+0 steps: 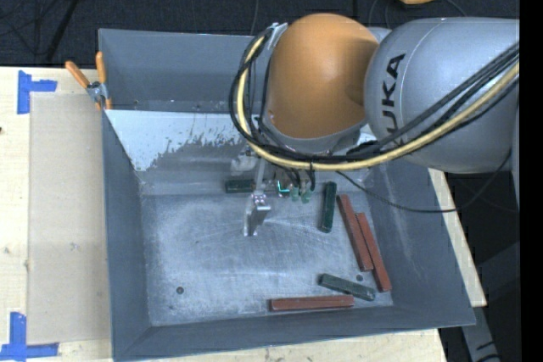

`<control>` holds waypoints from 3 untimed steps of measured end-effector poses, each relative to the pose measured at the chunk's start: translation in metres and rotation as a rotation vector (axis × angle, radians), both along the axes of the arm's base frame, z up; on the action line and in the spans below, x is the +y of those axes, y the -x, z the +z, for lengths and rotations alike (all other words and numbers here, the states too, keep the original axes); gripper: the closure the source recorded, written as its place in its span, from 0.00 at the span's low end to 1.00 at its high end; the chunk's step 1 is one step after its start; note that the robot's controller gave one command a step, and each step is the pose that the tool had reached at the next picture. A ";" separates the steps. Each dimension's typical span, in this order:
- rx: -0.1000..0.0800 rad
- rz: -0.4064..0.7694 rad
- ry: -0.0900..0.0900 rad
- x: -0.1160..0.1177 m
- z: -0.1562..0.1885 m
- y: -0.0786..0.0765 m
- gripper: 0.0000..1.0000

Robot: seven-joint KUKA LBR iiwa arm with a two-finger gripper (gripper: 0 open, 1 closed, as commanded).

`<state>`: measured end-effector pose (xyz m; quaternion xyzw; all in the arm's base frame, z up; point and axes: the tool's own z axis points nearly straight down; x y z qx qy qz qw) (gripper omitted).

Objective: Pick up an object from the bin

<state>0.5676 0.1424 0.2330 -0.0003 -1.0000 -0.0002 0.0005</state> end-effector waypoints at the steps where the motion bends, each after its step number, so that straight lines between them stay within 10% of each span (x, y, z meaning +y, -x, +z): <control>1: -0.007 -0.049 -0.003 -0.019 -0.027 -0.020 0.00; 3: -0.005 -0.011 0.001 -0.080 -0.074 -0.040 0.00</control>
Offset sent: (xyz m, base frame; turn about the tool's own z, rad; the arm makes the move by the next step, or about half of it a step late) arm 0.0150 -0.0703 -0.0497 0.0072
